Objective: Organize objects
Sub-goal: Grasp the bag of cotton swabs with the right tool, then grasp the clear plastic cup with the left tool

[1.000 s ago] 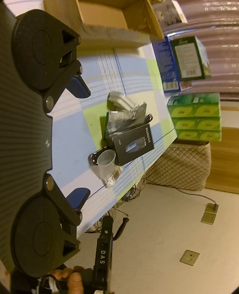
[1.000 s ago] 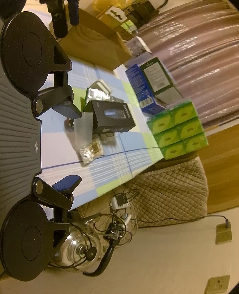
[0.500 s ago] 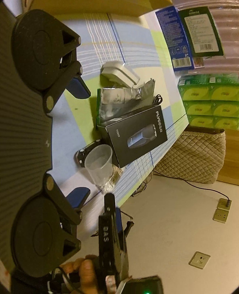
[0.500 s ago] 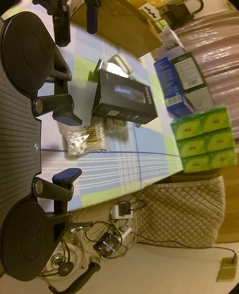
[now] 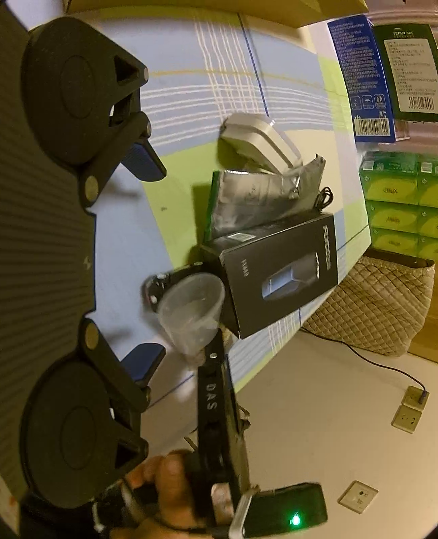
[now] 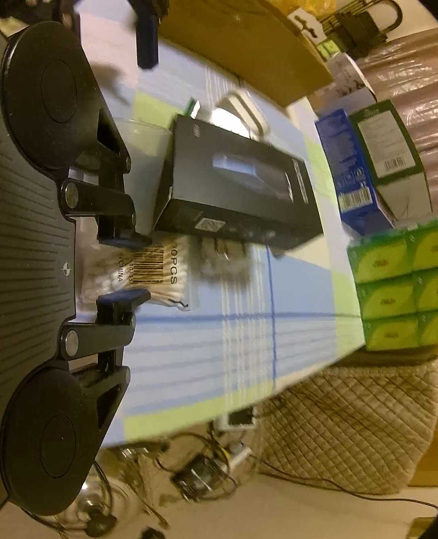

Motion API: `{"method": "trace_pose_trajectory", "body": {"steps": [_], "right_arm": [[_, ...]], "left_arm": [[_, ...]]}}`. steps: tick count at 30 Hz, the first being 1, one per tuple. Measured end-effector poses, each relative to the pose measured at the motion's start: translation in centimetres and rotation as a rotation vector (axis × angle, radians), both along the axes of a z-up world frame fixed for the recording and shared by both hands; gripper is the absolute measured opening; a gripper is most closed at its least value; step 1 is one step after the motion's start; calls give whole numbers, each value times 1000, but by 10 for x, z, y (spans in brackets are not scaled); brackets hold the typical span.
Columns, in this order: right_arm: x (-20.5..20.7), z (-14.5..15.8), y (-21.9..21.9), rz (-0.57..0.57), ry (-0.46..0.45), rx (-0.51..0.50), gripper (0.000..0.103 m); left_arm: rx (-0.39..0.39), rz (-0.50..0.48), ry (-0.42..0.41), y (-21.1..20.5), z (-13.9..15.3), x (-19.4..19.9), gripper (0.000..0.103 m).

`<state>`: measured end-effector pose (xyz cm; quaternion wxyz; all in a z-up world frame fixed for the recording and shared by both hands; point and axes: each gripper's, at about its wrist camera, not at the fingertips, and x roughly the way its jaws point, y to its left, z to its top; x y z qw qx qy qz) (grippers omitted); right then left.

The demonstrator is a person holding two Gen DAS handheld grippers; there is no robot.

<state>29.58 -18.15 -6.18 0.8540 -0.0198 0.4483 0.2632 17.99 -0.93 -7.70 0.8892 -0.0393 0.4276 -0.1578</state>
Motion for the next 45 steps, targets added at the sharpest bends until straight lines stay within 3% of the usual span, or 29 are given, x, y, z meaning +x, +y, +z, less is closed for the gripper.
{"method": "trace_pose_trajectory", "body": {"steps": [13,21,29,32,34,38,39,40,45], "right_arm": [[-39,2,6,116,187,178,19],[-44,3,-7,57,131,107,19],[-46,2,-8,21,37,12,20],[-42,1,-10,-13,37,13,20],[-40,1,-10,-20,41,14,22],[-38,0,-9,-57,34,-17,44],[-38,0,-10,-69,34,-21,46],[-37,0,-10,-78,33,-19,47],[-35,-1,-7,-78,27,-21,51]], "left_arm": [[13,68,21,12,0,-28,100],[97,128,2,-14,-13,-49,100],[64,282,-12,-11,-21,-41,100],[76,288,-13,-16,-23,-40,91],[122,270,-21,-22,-24,-42,89],[163,263,-34,-27,-25,-47,86],[168,261,-38,-27,-25,-48,79],[174,257,-38,-28,-26,-49,71],[187,251,-34,-26,-28,-52,69]]}}
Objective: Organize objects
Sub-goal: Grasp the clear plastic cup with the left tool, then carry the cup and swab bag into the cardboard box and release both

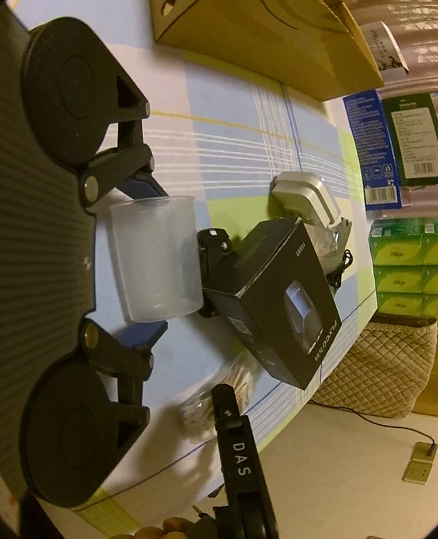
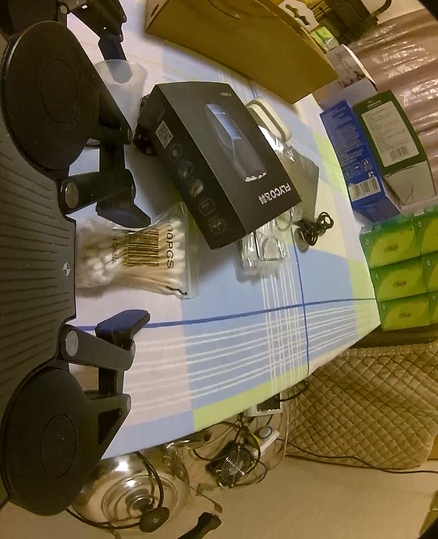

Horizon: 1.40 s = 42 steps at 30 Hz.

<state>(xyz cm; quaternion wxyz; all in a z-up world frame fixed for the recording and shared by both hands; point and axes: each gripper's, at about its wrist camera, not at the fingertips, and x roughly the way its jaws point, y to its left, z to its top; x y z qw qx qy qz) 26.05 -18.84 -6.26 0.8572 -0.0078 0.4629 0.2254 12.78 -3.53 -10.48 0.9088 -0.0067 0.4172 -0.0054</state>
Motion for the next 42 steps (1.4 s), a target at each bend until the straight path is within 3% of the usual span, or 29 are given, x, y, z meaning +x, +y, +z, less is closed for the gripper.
{"method": "trace_pose_trajectory", "body": {"steps": [8,12,13,15,25,31,42], "right_arm": [[2,-3,15,49,-23,-14,51],[0,-6,24,77,-57,-71,51],[-1,-6,26,86,-65,-90,49],[-6,-7,30,95,-89,-138,27],[-21,10,-5,-57,-73,-33,23],[-51,40,-17,-105,-86,47,23],[-86,119,20,-1,-181,129,23]], "left_arm": [[-14,-39,-1,4,2,-3,68],[-15,-49,-13,4,5,-5,68],[-21,-52,-15,4,5,-5,68],[-28,-56,-12,3,6,-4,68],[-58,-80,-28,2,23,-10,68],[-63,-92,-58,9,52,-22,68],[-73,-77,-133,46,128,-44,68]]}}
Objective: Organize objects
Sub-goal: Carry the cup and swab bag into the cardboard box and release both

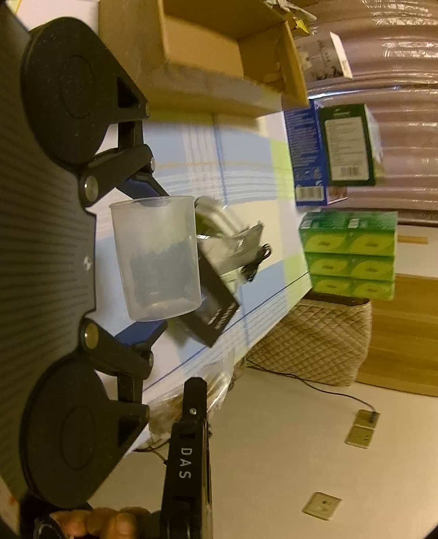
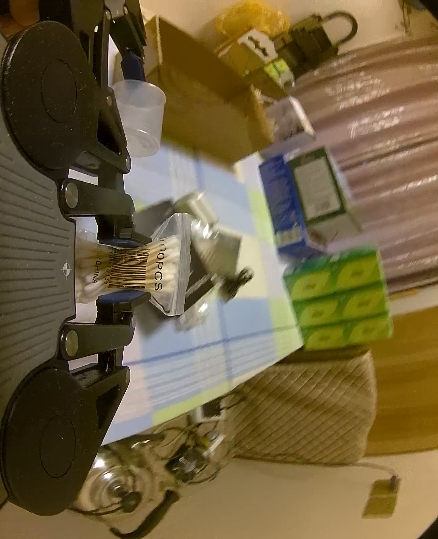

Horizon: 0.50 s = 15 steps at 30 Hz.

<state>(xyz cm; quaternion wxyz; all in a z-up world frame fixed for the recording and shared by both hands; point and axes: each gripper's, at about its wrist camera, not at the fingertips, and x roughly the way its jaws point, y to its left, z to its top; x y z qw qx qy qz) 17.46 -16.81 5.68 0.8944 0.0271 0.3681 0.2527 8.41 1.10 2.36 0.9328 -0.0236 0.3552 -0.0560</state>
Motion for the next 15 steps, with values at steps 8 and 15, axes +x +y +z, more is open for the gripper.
{"method": "trace_pose_trajectory", "body": {"steps": [8,15], "right_arm": [[-11,34,54,110,-20,48,23],[-16,55,129,244,-13,93,23]], "left_arm": [[31,82,-31,61,51,-16,68],[90,151,-31,134,77,-21,68]]}}
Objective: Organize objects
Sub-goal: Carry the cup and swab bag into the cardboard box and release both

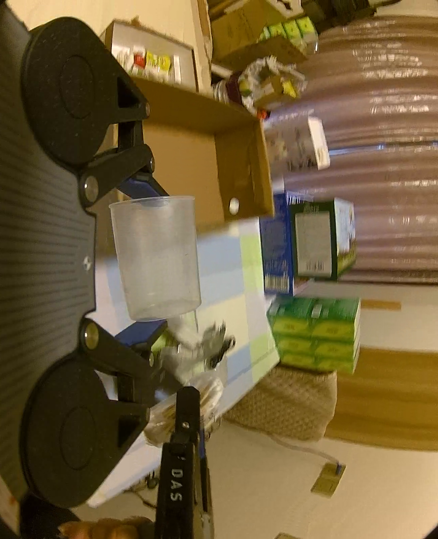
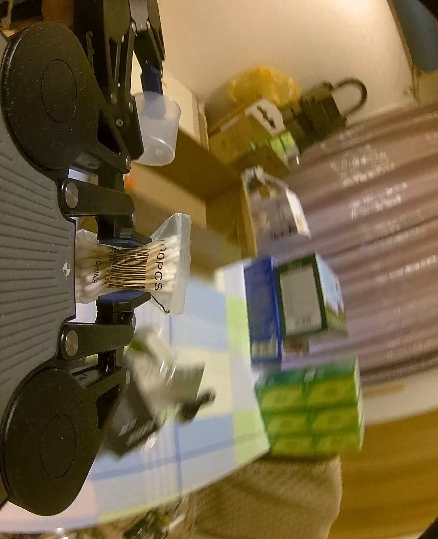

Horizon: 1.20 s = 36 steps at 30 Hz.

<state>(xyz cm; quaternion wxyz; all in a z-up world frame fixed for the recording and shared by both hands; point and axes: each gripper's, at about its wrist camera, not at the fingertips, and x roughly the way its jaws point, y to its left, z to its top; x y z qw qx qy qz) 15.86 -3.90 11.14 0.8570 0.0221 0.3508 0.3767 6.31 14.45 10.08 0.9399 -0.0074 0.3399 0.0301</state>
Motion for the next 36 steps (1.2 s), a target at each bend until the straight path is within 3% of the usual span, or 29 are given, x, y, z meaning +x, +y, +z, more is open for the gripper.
{"method": "trace_pose_trajectory", "body": {"steps": [8,19,20,21,22,23,24,36], "right_arm": [[14,-10,94,108,28,3,23],[46,-43,160,135,137,46,23],[48,-45,163,139,139,61,25],[50,-47,166,153,139,77,35],[53,-49,169,164,138,93,43],[53,-50,170,158,134,103,62],[55,-51,169,141,127,116,70],[48,-43,140,76,112,121,70]], "left_arm": [[12,63,22,79,-9,11,68],[15,92,65,130,-40,41,69],[20,95,66,133,-42,44,69],[31,100,69,134,-45,47,70],[45,113,68,136,-48,49,77],[47,123,64,138,-50,51,81],[37,129,58,141,-51,51,82],[-17,142,31,130,-42,24,82]]}}
